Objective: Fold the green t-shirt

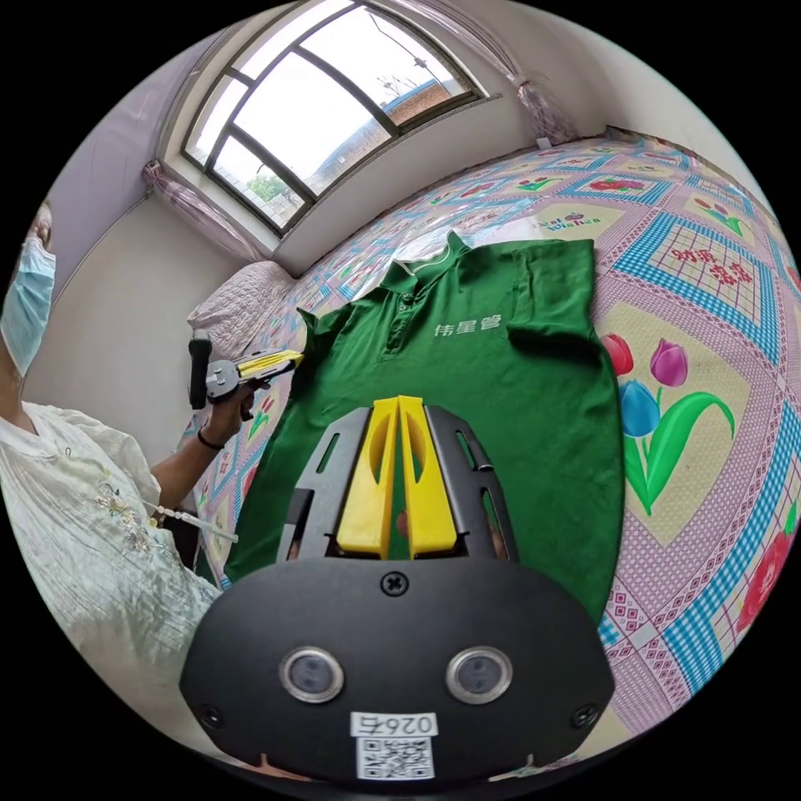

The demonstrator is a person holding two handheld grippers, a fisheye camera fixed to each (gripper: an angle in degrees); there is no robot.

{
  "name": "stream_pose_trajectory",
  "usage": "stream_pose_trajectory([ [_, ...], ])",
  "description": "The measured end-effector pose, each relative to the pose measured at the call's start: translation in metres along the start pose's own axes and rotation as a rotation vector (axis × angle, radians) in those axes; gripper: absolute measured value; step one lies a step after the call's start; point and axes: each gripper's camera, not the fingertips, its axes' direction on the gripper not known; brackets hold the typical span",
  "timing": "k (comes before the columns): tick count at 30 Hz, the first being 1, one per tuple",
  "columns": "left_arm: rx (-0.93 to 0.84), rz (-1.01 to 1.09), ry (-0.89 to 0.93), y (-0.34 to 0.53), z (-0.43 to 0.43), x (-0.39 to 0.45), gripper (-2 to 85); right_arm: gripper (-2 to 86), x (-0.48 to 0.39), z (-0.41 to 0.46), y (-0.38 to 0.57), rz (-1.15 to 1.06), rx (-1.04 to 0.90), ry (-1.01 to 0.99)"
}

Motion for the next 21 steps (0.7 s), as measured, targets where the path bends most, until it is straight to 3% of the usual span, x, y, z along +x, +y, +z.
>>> stream_pose_trajectory([
  [7, -0.015, 0.116, 0.043, 0.002, 0.011, 0.056, -0.8, 1.8, -0.002, 0.049, -0.049, -0.099, -0.023, -0.126],
  [11, -0.018, 0.100, 0.072, 0.004, 0.019, 0.067, -0.8, 4.4, -0.030, 0.129, -0.125, -0.238, -0.072, -0.160],
  [21, 0.041, 0.009, 0.113, 0.017, 0.014, 0.064, -0.8, 3.9, -0.063, 0.326, -0.240, -0.418, -0.357, -0.038],
])
